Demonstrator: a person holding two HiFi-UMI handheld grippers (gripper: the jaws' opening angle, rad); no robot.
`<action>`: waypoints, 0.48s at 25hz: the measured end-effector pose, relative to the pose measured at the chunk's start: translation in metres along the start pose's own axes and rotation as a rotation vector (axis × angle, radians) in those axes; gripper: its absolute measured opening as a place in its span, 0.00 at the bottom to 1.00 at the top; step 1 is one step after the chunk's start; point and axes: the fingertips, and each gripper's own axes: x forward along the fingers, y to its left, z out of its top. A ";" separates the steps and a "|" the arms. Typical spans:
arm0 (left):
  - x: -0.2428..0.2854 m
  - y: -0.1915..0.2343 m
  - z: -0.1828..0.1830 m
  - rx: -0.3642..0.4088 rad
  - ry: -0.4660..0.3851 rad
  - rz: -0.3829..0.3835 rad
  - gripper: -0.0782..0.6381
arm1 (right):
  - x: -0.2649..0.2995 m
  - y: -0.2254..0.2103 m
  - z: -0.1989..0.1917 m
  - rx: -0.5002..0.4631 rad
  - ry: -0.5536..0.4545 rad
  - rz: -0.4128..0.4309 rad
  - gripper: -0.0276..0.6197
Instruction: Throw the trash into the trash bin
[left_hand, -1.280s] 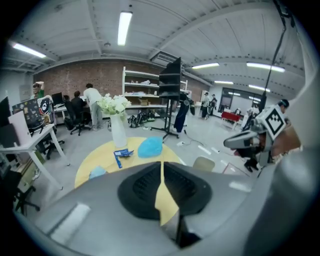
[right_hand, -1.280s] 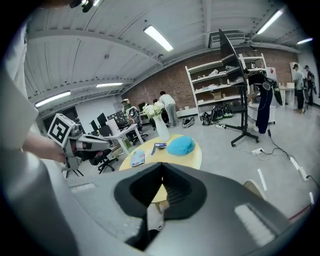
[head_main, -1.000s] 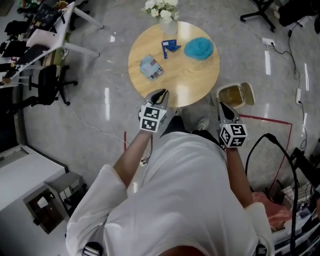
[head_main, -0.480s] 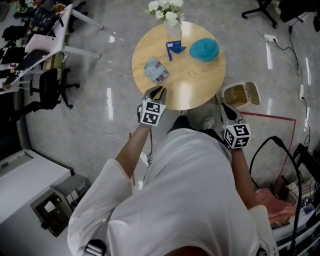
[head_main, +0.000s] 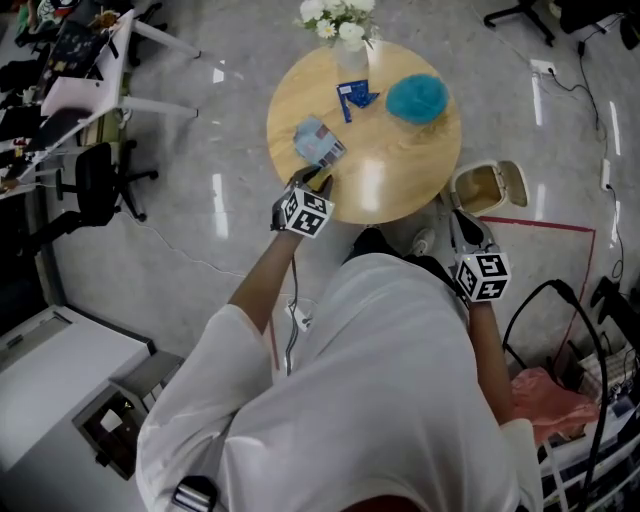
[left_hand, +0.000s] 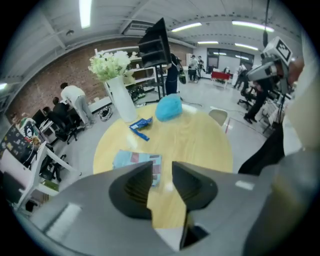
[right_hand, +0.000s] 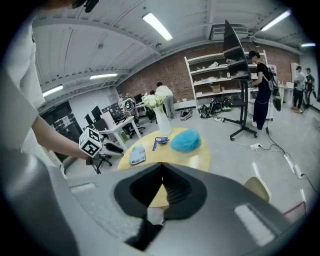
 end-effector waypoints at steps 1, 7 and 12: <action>0.006 0.002 -0.005 0.022 0.018 -0.011 0.30 | 0.001 0.000 -0.002 0.005 0.005 -0.007 0.04; 0.033 0.016 -0.025 0.112 0.082 -0.062 0.33 | 0.007 0.003 -0.005 0.026 0.024 -0.038 0.04; 0.053 0.021 -0.037 0.133 0.123 -0.114 0.34 | 0.015 0.007 -0.004 0.044 0.031 -0.051 0.04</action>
